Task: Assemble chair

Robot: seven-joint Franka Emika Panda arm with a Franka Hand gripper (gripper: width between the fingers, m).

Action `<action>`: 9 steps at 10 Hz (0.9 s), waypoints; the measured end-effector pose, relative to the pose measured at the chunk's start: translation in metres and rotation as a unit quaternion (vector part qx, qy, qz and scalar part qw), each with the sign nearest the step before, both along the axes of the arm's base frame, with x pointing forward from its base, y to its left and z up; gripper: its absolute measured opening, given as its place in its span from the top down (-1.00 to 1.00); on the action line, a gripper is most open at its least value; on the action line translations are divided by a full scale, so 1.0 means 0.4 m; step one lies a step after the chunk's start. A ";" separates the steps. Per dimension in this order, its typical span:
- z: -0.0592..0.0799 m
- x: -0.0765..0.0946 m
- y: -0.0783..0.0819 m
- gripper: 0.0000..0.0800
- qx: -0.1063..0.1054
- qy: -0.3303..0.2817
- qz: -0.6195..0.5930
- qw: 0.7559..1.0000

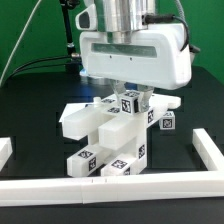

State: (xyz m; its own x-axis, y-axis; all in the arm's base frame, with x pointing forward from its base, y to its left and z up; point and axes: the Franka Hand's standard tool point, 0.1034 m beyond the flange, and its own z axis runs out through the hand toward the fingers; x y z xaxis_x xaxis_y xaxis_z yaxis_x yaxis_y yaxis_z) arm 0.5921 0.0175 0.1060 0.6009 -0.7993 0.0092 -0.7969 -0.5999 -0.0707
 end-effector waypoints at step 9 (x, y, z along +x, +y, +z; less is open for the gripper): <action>0.001 -0.003 -0.006 0.33 0.027 0.039 -0.243 0.969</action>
Offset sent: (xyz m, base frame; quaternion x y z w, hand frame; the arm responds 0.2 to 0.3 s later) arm 0.0273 -0.0136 0.0007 0.0054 -0.0029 0.0834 0.9965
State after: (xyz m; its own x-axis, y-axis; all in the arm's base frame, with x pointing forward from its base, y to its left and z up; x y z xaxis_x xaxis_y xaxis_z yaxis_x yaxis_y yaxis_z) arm 0.5909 0.0152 0.1065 0.1498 -0.9862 -0.0709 -0.9887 -0.1488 -0.0196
